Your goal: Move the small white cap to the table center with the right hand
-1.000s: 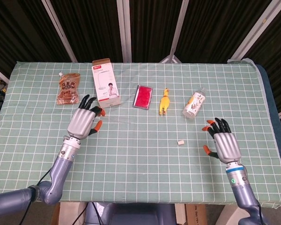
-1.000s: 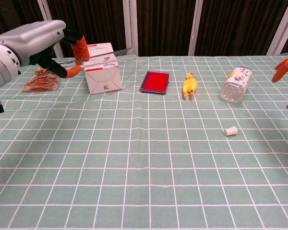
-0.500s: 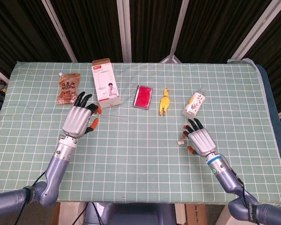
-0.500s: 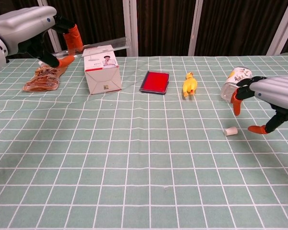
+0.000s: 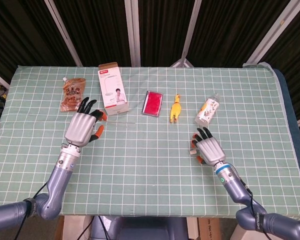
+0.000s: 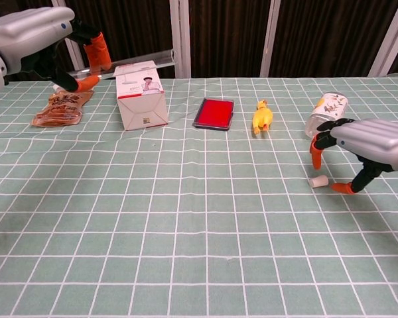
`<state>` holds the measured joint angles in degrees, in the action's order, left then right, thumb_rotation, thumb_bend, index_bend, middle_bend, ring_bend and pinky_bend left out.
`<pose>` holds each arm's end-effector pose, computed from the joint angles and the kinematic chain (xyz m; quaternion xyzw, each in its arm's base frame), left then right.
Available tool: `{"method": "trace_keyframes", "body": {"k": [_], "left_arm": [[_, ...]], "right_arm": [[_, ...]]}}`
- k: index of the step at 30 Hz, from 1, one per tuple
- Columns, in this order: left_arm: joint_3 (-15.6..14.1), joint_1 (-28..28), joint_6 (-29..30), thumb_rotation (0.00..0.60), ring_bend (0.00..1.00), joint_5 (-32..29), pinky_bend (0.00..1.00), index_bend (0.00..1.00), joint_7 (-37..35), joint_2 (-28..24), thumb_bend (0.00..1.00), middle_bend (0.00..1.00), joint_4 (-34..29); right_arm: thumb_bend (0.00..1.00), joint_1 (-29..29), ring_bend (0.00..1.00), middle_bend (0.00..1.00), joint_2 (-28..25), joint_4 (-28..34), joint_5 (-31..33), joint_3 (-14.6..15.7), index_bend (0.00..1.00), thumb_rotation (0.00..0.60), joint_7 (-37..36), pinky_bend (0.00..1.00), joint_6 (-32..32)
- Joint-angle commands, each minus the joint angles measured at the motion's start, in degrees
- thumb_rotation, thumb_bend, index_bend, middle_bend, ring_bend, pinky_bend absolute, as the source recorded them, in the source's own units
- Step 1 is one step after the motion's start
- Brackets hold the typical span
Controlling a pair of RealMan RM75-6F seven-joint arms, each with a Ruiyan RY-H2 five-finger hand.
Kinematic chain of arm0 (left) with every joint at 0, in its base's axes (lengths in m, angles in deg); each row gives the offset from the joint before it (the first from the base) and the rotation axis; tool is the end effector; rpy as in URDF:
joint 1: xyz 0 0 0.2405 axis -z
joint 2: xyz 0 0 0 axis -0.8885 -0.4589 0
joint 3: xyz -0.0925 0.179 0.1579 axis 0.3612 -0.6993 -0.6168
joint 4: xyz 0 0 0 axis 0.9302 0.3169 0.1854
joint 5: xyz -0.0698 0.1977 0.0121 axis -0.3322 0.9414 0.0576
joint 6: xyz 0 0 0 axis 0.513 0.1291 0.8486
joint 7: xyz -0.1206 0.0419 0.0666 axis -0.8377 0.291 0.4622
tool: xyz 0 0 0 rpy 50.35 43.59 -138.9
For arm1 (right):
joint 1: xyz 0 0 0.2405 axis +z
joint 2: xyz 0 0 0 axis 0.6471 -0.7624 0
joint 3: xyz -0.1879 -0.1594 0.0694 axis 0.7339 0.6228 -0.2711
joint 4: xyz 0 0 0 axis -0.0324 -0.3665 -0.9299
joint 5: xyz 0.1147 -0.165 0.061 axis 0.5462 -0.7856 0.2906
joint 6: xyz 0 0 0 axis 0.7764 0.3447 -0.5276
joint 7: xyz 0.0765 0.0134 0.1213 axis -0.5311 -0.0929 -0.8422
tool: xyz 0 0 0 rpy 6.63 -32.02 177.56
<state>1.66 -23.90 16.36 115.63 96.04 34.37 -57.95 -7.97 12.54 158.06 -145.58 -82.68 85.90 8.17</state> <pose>-0.1182 0.3390 0.0428 -0.6712 -0.3003 -0.4628 0.4952 -0.2254 -0.3199 -0.0031 0.7651 -0.3371 0.3060 0.4553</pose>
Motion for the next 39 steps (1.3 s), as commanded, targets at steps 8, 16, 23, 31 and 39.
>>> {"method": "trace_keyframes", "body": {"k": [8, 16, 23, 31, 39], "left_arm": [[-0.4, 0.0, 0.1, 0.600, 0.12, 0.0, 0.00, 0.49, -0.2, 0.2, 0.62, 0.51, 0.5], [-0.6, -0.1, 0.1, 0.600, 0.12, 0.2, 0.00, 0.49, -0.6, -0.1, 0.62, 0.51, 0.7], [-0.8, 0.0, 0.1, 0.600, 0.12, 0.2, 0.00, 0.49, -0.8, 0.3, 0.62, 0.51, 0.9], [-1.1, -0.2, 0.3, 0.600, 0.12, 0.1, 0.00, 0.49, -1.0, 0.4, 0.62, 0.50, 1.2], [-1.1, -0.2, 0.3, 0.600, 0.12, 0.0, 0.00, 0.49, -1.1, 0.6, 0.62, 0.50, 1.5]], "right_arm": [[0.34, 1.0, 0.04, 0.26, 1.9, -1.4, 1.8, -0.2, 0.45, 0.600, 1.2, 0.00, 0.3], [0.34, 1.2, 0.04, 0.26, 2.2, -1.9, 4.4, -0.6, 0.47, 0.600, 2.3, 0.00, 0.5], [0.34, 1.5, 0.04, 0.26, 2.4, -1.7, 4.9, -0.4, 0.49, 0.600, 2.7, 0.00, 0.1], [0.34, 1.8, 0.04, 0.26, 3.1, -2.1, 5.4, 0.0, 0.51, 0.600, 2.8, 0.00, 0.2], [0.35, 1.9, 0.04, 0.27, 3.7, -3.0, 5.8, 0.3, 0.55, 0.600, 2.7, 0.00, 0.1]]}}
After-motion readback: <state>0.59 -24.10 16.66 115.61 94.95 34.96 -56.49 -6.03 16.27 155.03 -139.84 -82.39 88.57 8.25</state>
